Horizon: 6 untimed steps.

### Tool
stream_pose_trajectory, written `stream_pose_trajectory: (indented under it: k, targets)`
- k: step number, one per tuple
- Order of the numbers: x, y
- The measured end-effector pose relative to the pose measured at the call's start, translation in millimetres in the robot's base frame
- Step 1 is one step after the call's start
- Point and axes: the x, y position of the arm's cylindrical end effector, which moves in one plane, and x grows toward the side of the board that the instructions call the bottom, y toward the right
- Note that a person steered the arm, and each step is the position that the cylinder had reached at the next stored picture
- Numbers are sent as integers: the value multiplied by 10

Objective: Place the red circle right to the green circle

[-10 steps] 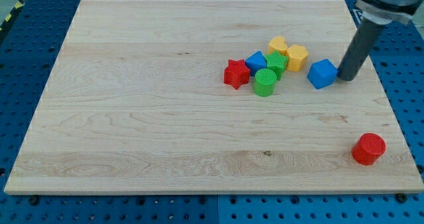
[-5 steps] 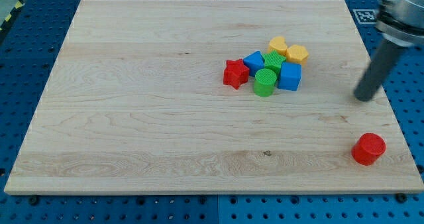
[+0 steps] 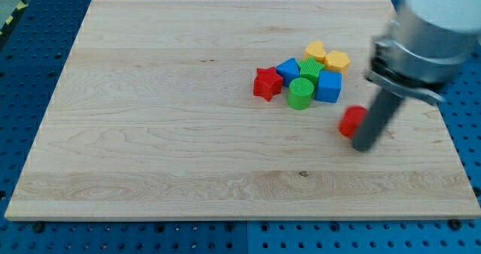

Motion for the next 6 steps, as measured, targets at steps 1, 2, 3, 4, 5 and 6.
stream_pose_trajectory:
  k: [1,2,3,4,5,6]
  targets:
    - [-161,-152]
    - [-53,-152]
    - [-50,-76]
    - [-50,244]
    - [-85,375]
    - [-187,218]
